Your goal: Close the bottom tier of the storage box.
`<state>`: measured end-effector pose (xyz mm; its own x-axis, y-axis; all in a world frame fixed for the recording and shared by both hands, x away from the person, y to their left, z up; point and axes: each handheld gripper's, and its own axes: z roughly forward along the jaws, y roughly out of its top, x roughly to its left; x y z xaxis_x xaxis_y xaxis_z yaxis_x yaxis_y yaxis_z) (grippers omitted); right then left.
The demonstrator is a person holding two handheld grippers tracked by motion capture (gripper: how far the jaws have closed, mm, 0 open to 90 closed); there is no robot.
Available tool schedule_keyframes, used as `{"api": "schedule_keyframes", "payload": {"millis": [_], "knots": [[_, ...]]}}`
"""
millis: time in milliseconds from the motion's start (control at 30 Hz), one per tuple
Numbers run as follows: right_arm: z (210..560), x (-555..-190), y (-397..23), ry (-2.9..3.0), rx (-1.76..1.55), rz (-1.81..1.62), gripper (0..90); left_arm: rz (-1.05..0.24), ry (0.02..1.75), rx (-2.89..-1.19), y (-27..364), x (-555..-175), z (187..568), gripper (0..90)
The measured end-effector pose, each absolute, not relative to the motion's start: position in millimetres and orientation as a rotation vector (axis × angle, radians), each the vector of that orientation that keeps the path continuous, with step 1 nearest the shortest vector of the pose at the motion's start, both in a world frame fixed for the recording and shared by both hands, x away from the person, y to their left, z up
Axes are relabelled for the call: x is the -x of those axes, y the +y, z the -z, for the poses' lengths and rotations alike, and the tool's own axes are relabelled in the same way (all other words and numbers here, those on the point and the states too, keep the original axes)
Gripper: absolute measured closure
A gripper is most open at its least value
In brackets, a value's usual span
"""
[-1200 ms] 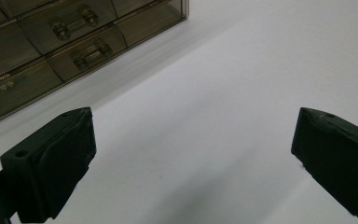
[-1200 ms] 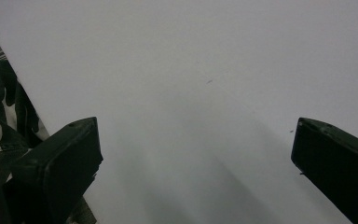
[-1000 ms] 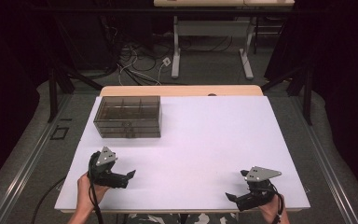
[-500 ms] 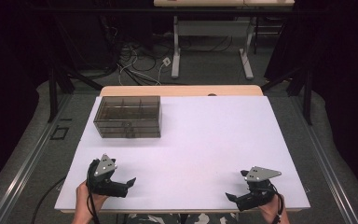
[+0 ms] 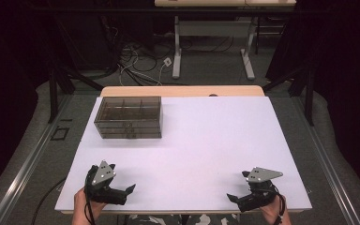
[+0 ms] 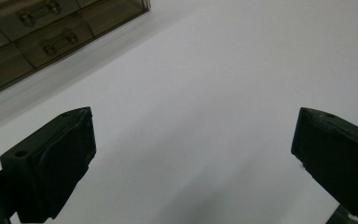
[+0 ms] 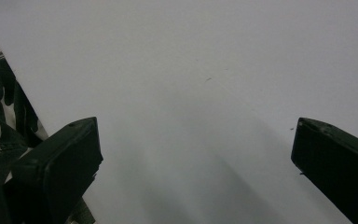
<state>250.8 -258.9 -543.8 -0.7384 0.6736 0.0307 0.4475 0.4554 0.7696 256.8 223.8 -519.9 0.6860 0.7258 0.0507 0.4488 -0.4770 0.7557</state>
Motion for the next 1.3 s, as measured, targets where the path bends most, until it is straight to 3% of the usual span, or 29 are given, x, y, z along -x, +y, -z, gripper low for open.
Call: {"api": "schedule_keyframes", "payload": {"millis": [1300], "knots": [[545,-252,-259,2.438,-0.953,-1.156,0.7,-0.438,0.838,-2.184,219,-255,534,0.0]]}}
